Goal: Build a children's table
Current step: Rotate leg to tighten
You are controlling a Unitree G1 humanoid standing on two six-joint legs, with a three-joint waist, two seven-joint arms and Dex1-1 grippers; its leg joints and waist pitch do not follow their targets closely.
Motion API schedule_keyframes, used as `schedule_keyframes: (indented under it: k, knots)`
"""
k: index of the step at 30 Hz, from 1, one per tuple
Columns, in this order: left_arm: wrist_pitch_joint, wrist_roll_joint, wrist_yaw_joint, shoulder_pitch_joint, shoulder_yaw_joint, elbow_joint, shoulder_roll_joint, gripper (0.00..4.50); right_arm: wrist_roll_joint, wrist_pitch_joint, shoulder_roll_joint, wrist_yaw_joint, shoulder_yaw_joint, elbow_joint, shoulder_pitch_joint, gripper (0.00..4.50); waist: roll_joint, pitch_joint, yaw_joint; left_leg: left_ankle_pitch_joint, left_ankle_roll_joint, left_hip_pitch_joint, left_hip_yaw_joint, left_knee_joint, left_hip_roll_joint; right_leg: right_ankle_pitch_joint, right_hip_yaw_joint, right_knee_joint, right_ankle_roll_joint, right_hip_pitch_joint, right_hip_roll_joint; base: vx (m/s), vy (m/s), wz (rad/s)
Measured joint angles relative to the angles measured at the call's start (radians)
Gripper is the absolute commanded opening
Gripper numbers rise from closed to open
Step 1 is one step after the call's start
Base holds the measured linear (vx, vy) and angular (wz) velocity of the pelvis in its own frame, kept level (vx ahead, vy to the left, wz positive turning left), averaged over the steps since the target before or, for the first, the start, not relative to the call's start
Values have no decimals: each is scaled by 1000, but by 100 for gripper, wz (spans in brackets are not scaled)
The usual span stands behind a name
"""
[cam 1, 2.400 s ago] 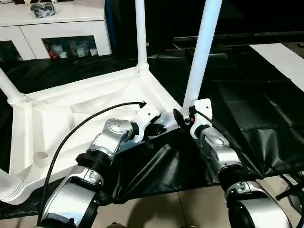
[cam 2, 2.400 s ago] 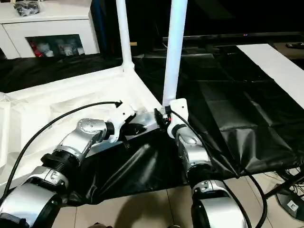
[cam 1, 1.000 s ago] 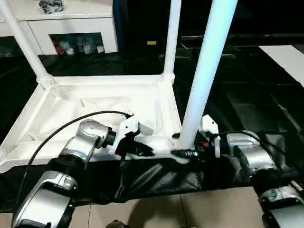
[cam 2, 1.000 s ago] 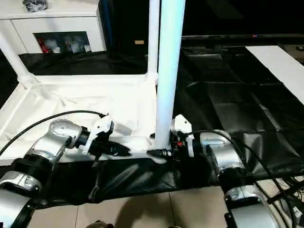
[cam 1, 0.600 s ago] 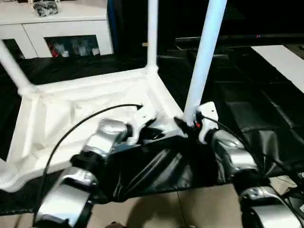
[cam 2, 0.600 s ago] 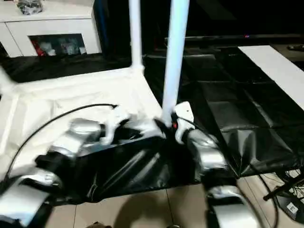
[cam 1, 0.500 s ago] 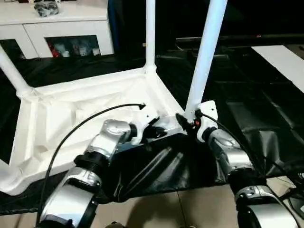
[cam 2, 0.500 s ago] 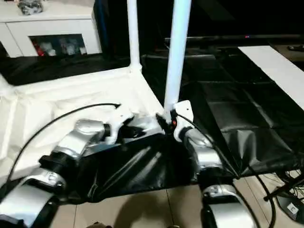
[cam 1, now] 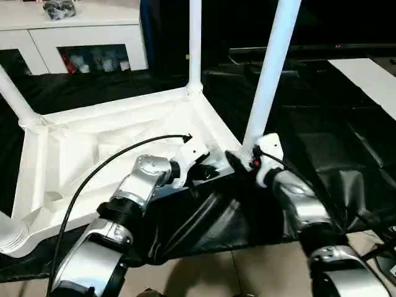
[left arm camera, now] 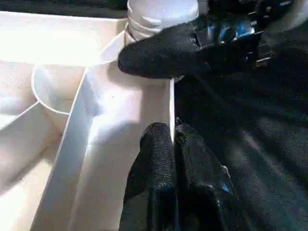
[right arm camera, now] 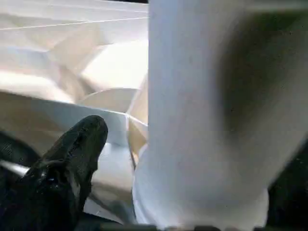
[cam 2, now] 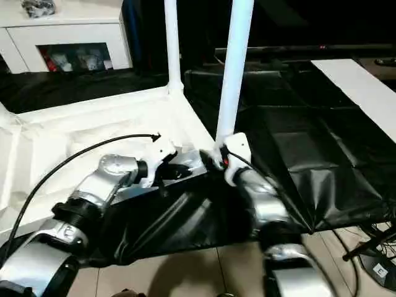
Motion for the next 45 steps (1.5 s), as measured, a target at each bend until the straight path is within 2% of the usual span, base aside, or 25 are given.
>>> schedule_keyframes:
  k: [2, 9, 12, 13, 16, 17, 19, 28, 34, 37, 41, 45]
  knots:
    - [-27, -18, -69, 10, -5, -11, 25, 0, 12, 0, -47, 117, 23, -38, 21, 447, 0, 0, 7, 0, 0, -1, 0, -1, 1, -1, -1, 0, 2, -2, 1, 0, 0, 0]
    - [-66, -51, -246, 25, -14, -17, 82, 0, 48, -1, -148, 435, 87, -97, 42, 447, 0, 0, 9, 0, 3, -6, 2, 2, 1, -3, -2, 1, 0, -4, 1, 0, 0, 0]
    - [-78, -59, -322, 26, -34, -16, 116, 0, 63, 34, -185, 564, 125, -124, 43, 447, 0, 0, 12, 0, 1, -5, 1, 4, 1, -3, -2, 3, 0, -3, 1, 0, 0, 0]
    - [-83, -59, -334, 27, -35, -15, 120, 0, 65, 43, -192, 590, 130, -132, 43, 420, 0, 1, 14, 0, 1, -5, 1, 4, 2, -3, -2, 3, 0, -3, 1, 0, 0, 0]
    - [-91, -59, -377, 27, -46, -14, 134, 0, 73, 59, -205, 650, 145, -137, 43, 407, -1, 1, 18, 0, 1, -5, 1, 5, 1, -2, -1, 4, -2, -2, 0, 0, 0, 0]
    - [-97, -59, -391, 27, -52, -12, 141, 0, 74, 60, -210, 672, 156, -138, 42, 384, -1, 1, 18, 0, 1, -5, 1, 5, 1, -1, -1, 4, -2, -2, 0, 0, 0, 0]
    - [-106, -59, -408, 27, -53, -7, 145, 0, 73, 58, -213, 690, 165, -138, 41, 373, -1, 1, 19, 0, 1, -5, 1, 6, 1, -1, 0, 4, -3, -1, 0, 0, 0, 0]
    - [-125, -59, -454, 26, -62, 0, 155, 0, 74, 78, -217, 731, 172, -146, 41, 295, -1, 1, 28, 0, 1, -5, 1, 7, 2, -2, 0, 8, -1, -2, 0, 0, 0, 0]
    - [-128, -59, -454, 25, -62, 5, 157, 0, 82, 103, -212, 728, 171, -155, 43, 272, -1, 1, 29, 0, 1, -5, 0, 8, 2, -2, 0, 10, -1, -2, 0, 0, 0, 0]
    - [-127, -52, -419, 21, -60, 14, 155, 0, 83, 122, -193, 675, 146, -162, 61, 271, -1, 1, 29, 0, 1, -3, 0, 8, 2, -2, 0, 12, -1, 0, 0, 0, 0, 0]
    - [-92, -8, -250, -16, -40, 49, 109, 0, 73, 138, -120, 413, 69, -133, 63, 270, -2, 1, 22, 0, 0, 2, -1, 8, 1, -4, 1, 12, 2, 2, -1, 0, 0, 0]
    - [-43, 18, -70, -23, -20, 57, 28, 0, 44, 126, -45, 114, 5, -72, 33, 270, -2, 2, 0, 0, 1, 3, -2, 8, 0, -5, 1, 6, 4, 4, -1, 0, 0, 0]
